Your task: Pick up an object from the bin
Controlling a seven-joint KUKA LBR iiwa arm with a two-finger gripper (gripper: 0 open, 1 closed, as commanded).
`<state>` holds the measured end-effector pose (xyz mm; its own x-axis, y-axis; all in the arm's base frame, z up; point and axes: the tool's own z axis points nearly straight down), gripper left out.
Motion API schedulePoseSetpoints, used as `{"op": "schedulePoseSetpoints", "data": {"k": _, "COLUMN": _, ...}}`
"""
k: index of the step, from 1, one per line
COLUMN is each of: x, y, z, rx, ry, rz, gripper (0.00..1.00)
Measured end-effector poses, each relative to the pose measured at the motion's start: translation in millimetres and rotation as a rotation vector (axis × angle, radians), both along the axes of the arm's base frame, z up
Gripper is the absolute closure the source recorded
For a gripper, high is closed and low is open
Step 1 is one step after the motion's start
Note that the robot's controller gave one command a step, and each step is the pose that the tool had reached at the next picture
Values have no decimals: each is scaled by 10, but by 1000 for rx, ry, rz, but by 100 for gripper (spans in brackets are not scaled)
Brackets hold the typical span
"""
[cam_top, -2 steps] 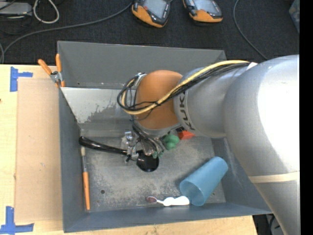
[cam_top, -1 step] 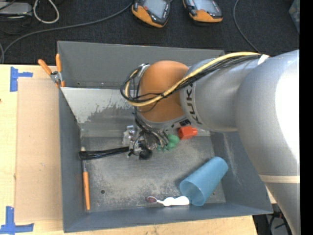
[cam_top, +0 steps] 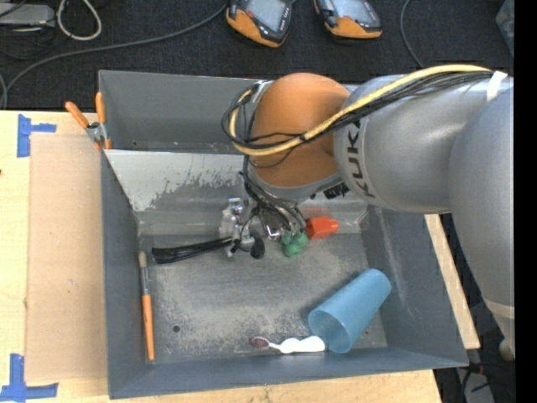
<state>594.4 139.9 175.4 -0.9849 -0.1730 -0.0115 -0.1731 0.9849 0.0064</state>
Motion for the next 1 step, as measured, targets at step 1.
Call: {"op": "schedulePoseSetpoints", "data": {"k": 1, "x": -122, "y": -16, "z": 882, "rx": 0, "ry": 3, "rz": 1, "gripper": 100}}
